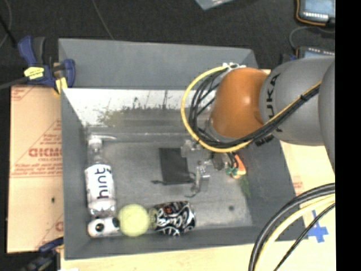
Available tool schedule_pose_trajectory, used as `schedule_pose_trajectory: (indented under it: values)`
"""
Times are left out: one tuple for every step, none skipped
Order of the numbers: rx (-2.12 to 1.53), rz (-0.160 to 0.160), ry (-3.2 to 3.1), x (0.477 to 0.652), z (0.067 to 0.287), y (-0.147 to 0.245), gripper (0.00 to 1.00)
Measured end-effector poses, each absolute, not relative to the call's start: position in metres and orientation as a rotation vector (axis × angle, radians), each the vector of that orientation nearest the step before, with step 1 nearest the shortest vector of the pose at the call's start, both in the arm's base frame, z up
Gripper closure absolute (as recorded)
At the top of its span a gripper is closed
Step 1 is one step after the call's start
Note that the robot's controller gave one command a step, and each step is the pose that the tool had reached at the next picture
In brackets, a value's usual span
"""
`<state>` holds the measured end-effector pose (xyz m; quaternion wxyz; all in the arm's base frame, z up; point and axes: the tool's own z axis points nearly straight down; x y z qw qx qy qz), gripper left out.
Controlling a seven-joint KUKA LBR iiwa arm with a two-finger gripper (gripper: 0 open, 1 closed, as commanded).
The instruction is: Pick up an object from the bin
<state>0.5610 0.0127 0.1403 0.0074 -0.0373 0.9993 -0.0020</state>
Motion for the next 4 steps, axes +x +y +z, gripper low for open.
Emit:
schedule_pose_trajectory:
  values:
    - [-0.025,-0.007,3.117,0.571,0.138,0.029,0.0]
    - [0.067,-0.003,3.123,0.566,0.128,0.033,0.0]
    - [0.342,-0.003,3.095,0.562,0.078,0.049,1.0]
    - [0.341,-0.004,3.095,0.562,0.078,0.049,1.0]
